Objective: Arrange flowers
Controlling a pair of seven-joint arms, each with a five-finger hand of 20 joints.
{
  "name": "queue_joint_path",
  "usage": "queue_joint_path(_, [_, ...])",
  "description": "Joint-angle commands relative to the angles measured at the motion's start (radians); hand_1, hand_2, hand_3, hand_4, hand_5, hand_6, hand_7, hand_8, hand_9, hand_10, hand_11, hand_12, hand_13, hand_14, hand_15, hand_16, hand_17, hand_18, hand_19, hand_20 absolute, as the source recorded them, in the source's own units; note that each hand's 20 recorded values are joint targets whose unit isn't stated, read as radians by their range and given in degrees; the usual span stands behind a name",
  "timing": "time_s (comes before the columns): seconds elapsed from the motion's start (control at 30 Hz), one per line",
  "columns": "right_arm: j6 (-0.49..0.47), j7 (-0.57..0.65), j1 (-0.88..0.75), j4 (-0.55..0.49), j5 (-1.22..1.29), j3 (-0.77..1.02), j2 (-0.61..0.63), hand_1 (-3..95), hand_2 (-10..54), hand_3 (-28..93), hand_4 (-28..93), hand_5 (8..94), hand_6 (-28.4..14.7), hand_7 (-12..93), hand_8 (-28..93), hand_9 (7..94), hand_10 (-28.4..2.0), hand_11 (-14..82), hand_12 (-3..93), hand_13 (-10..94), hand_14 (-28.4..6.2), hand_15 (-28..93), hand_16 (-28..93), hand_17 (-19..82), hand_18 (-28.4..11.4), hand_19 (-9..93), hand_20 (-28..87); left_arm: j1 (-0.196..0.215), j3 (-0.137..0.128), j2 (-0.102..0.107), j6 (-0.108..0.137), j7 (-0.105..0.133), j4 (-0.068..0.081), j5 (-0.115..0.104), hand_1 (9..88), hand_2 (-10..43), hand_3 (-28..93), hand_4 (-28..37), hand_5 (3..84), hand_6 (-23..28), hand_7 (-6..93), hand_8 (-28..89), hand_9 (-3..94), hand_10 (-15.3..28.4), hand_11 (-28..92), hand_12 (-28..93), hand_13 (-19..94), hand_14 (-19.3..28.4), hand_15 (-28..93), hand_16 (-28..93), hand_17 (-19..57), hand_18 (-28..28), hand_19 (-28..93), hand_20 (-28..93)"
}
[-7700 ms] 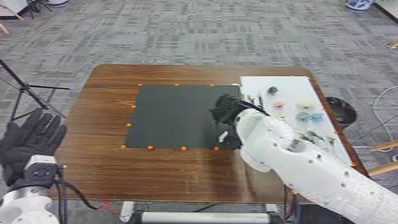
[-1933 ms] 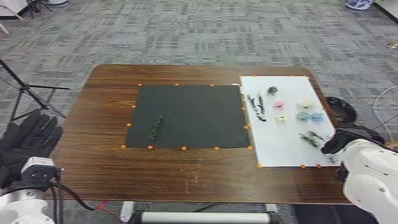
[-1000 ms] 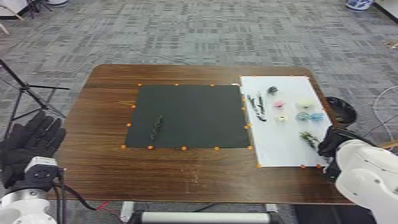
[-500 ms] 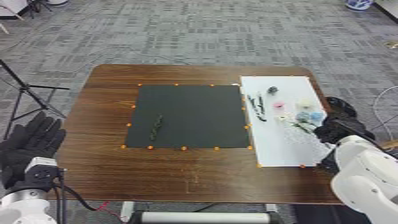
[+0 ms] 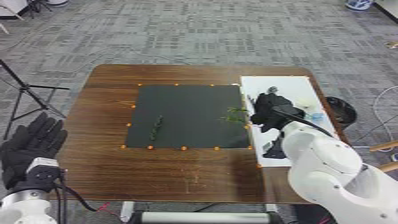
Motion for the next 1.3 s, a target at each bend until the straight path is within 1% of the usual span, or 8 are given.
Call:
queue_joint_path(0.03, [-0.084,-0.023,0.269,0.163,0.036,-0.226,-0.201,44.3,-3.5,72,-5,65.7,-3.8,53,19,69.0,-16.0,40.1,54.7,65,-15.3,74,41,30,-28.0,82,33,0.004,0.017,0.005,0.014,-0.017,-0.001,0.008,26.7,19.5,80,-27.7,46.8,11.0,13.0,-9,36.4,17.1,26,9,27,16.2,34,-7,-6.8,15.4,40,10])
queue_joint_path(0.1, [-0.093,-0.016,0.310,0.217,0.057,-0.267,-0.246,45.8,-3.8,71,-7,65.8,-3.9,52,18,68.8,-15.9,39.8,54.7,64,-15.4,74,41,30,-27.9,82,33,0.001,0.023,0.004,0.013,-0.015,0.000,-0.002,26.9,19.9,80,-27.0,46.8,10.9,13.0,-9,36.5,17.1,26,9,27,16.2,34,-7,-6.8,15.4,40,10])
queue_joint_path(0.3, [-0.095,0.007,0.384,0.342,0.028,-0.367,-0.339,47.3,-4.5,71,-9,66.2,-3.9,50,17,68.6,-15.6,39.0,54.8,64,-15.4,74,41,29,-27.8,81,33,-0.018,0.035,0.013,0.012,-0.033,0.011,0.013,27.4,20.6,81,-24.8,46.8,10.8,13.1,-9,36.4,17.1,26,9,27,16.1,34,-7,-6.8,15.5,40,10])
queue_joint_path(0.6, [-0.010,0.059,0.419,0.472,-0.055,-0.466,-0.445,49.4,-5.9,71,-13,67.4,-4.0,47,17,69.4,-15.1,37.9,54.2,64,-15.2,74,40,29,-28.1,81,34,-0.041,0.041,0.027,0.000,-0.043,0.022,0.004,28.9,20.8,82,-19.1,47.0,10.7,13.4,-9,36.5,17.0,26,9,27,16.1,34,-7,-6.6,15.4,41,10])
queue_joint_path(0.77, [-0.005,0.086,0.384,0.481,-0.069,-0.463,-0.462,47.8,-7.9,68,-14,65.8,-3.8,45,18,68.5,-16.3,42.2,49.8,64,-15.4,74,40,29,-28.3,81,34,-0.054,0.046,0.036,-0.001,-0.055,0.028,0.007,29.0,20.8,82,-18.7,47.0,10.7,13.4,-9,36.6,17.0,26,9,27,16.0,34,-7,-6.6,15.4,41,10])
queue_joint_path(1.07, [-0.009,0.090,0.359,0.465,-0.082,-0.448,-0.458,44.5,-9.5,65,-17,61.8,-5.1,40,16,66.4,-18.3,50.7,40.0,64,-15.8,75,40,28,-28.4,81,34,-0.046,0.040,0.025,-0.001,-0.055,0.026,0.007,28.9,20.6,81,-19.0,47.0,10.7,13.4,-9,37.1,17.2,27,10,27,16.1,34,-7,-6.6,15.4,41,10])
queue_joint_path(1.13, [0.009,0.086,0.356,0.449,-0.092,-0.445,-0.445,41.1,-9.5,67,-17,60.4,-6.2,38,14,65.4,-18.9,51.6,39.9,64,-16.0,75,41,28,-28.4,81,34,-0.043,0.038,0.021,0.001,-0.050,0.025,0.004,28.7,20.6,81,-19.4,47.0,10.7,13.4,-9,37.1,17.2,27,10,27,16.1,35,-7,-6.6,15.4,41,10])
queue_joint_path(1.3, [0.043,0.064,0.346,0.417,-0.118,-0.432,-0.409,35.7,-6.0,70,-17,51.9,-10.4,41,-13,60.3,-21.2,50.4,37.7,61,-16.9,76,41,27,-28.4,81,34,-0.033,0.033,0.014,0.009,-0.043,0.021,-0.001,28.2,20.2,80,-21.3,46.9,10.8,13.3,-9,37.0,17.2,27,10,27,16.1,35,-7,-6.6,15.4,41,10])
